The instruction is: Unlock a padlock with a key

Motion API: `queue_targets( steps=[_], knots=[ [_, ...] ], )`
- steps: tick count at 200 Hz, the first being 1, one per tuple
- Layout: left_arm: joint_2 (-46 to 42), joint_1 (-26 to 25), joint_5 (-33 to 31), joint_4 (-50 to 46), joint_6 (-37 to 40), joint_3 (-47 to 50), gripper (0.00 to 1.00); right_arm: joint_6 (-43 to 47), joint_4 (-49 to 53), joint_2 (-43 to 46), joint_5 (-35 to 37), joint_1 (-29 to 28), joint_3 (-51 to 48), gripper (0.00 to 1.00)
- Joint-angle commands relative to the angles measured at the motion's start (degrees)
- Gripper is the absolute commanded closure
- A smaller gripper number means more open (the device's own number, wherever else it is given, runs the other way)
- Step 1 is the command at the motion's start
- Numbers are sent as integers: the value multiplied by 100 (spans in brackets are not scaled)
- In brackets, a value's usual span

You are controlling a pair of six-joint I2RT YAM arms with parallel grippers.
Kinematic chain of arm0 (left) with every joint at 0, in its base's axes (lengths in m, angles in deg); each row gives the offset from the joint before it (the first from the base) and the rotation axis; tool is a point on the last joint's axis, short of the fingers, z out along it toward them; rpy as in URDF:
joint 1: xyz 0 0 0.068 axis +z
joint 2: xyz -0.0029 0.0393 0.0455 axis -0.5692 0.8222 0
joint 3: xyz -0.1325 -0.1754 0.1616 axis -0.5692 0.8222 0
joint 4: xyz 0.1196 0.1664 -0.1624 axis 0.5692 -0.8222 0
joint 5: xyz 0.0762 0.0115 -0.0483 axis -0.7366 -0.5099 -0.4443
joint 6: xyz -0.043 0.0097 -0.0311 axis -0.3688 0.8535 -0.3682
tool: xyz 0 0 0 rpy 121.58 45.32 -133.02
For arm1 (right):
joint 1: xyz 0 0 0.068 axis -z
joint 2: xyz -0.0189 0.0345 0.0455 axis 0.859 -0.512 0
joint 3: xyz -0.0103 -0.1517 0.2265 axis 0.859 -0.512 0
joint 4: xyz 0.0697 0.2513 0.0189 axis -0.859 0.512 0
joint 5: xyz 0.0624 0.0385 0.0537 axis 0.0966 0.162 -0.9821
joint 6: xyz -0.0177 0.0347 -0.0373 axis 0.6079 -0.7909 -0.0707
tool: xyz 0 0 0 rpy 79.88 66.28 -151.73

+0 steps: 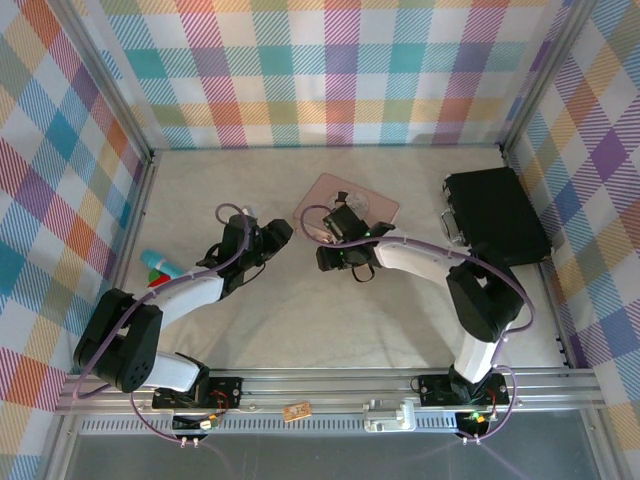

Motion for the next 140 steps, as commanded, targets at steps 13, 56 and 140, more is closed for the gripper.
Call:
queue_targets(
  steps=[13,56,140],
  knots=[
    [11,27,374,250,58,141,43,927,345,-331,1132,35,540,40],
    [154,29,627,784,-85,463,43,1360,205,-463,1045,35,505,41],
    [538,27,861,1197,-223,408,43,1306,94,-972,1692,26,440,44]
  ],
)
